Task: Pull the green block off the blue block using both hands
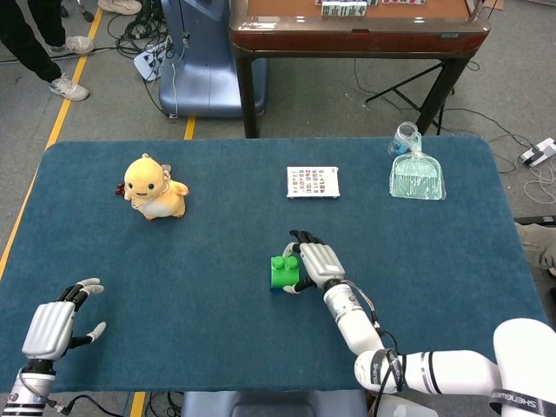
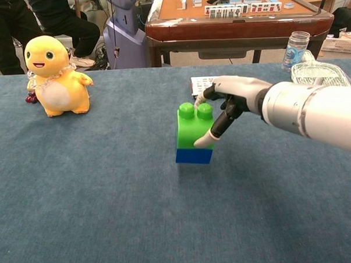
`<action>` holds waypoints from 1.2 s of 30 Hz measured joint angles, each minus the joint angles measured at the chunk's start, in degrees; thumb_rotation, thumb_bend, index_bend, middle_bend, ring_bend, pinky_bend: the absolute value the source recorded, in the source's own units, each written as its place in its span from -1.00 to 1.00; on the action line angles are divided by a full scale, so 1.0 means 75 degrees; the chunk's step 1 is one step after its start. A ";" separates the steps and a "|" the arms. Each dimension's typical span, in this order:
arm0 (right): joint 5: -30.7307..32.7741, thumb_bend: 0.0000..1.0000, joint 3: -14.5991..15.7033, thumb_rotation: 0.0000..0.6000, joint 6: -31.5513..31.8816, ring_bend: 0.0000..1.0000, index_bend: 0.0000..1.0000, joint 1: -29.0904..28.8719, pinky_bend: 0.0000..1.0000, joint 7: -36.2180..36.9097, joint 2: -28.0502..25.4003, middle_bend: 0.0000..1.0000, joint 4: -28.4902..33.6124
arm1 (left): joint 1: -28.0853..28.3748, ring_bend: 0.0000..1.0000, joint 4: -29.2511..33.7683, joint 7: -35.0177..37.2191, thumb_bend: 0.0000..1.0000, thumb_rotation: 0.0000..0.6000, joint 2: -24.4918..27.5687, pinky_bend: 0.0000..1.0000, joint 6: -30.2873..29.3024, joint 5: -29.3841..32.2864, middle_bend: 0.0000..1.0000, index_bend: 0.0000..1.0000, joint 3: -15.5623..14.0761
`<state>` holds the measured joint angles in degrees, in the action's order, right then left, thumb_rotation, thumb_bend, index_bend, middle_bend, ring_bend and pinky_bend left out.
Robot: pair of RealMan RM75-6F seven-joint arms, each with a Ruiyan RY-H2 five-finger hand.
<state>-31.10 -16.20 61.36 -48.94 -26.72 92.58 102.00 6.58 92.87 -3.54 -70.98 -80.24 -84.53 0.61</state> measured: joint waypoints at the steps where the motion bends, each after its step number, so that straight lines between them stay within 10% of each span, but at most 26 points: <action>1: -0.0047 -0.69 -0.0047 1.00 0.0005 -1.00 0.22 0.0043 -0.83 0.0096 -0.0110 -0.83 0.0100 | 0.0021 -0.42 0.0082 0.0041 -0.56 1.00 0.0031 0.24 0.0020 0.0010 -0.49 -0.37 0.0022; 15: -0.0235 -0.69 -0.0976 1.00 -0.0023 -1.00 0.25 0.0333 -0.83 0.0910 -0.1987 -0.82 0.1602 | 0.1086 0.55 0.2130 0.0633 -0.84 1.00 0.0792 0.97 0.1214 0.0642 0.46 -0.79 0.0847; 27: -0.0089 -0.69 -0.1293 1.00 -0.0178 -1.00 0.25 0.0097 -0.83 0.1372 -0.2602 -0.82 0.2233 | 0.2450 1.00 0.3230 0.0828 -0.88 1.00 0.0472 1.00 0.2212 0.2199 0.98 -0.57 0.2049; 36: -0.0145 -0.70 -0.1280 1.00 -0.0076 -1.00 0.27 -0.0270 -0.83 0.1489 -0.2353 -0.82 0.2331 | 0.3063 1.00 0.3540 0.1344 -0.89 1.00 0.0140 1.00 0.2824 0.3153 1.00 -0.49 0.2404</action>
<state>-32.19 -25.80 60.79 -50.97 -15.56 74.93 119.48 29.55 119.42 6.54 -69.92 -59.06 -60.88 18.65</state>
